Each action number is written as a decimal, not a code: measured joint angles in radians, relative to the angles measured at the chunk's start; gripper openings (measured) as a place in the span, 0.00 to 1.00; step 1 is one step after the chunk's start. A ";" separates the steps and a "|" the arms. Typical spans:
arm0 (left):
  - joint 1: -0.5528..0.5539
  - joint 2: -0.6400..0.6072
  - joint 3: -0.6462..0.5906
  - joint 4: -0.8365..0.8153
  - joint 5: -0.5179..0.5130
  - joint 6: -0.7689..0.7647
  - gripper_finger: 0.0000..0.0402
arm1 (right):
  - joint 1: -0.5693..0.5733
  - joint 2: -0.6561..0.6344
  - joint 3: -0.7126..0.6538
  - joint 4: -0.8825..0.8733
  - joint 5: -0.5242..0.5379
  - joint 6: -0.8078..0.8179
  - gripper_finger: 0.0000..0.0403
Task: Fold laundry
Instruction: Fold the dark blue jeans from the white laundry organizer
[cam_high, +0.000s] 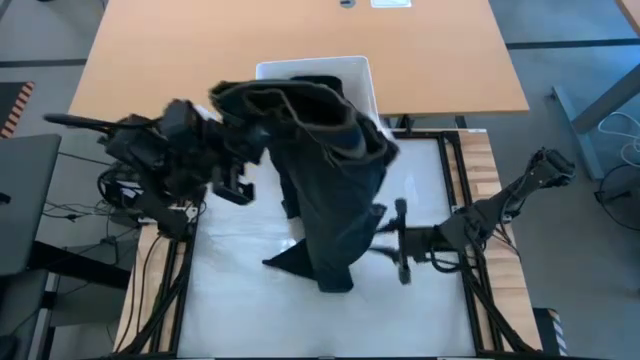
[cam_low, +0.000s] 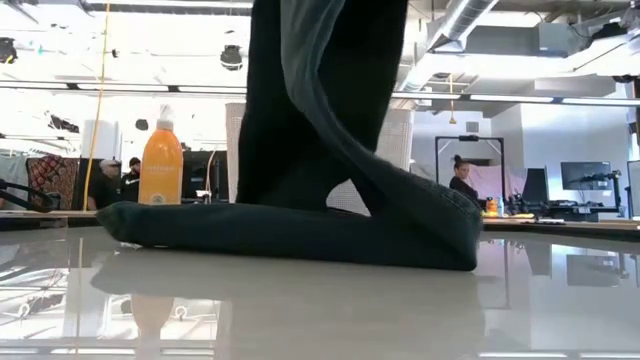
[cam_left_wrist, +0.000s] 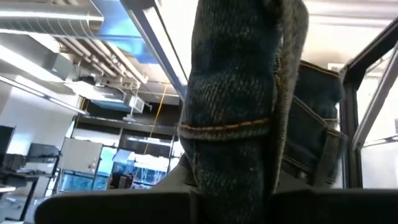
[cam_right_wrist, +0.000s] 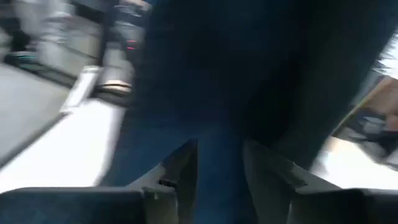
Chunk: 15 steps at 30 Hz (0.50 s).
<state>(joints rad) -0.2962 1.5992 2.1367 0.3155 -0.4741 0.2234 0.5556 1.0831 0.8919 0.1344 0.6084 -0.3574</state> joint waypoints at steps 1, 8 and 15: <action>0.000 0.005 0.004 0.001 0.002 0.000 0.07 | -0.006 -0.006 0.004 0.017 0.014 -0.019 0.36; 0.009 0.005 0.010 0.007 -0.002 0.001 0.07 | -0.035 -0.016 0.005 0.164 -0.108 -0.051 0.15; 0.013 0.005 0.010 0.009 -0.032 0.019 0.07 | -0.055 -0.015 0.005 0.352 -0.168 -0.070 0.03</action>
<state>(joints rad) -0.2835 1.6047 2.1464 0.3241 -0.5061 0.2428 0.5010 1.0683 0.8970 0.4866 0.4401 -0.4279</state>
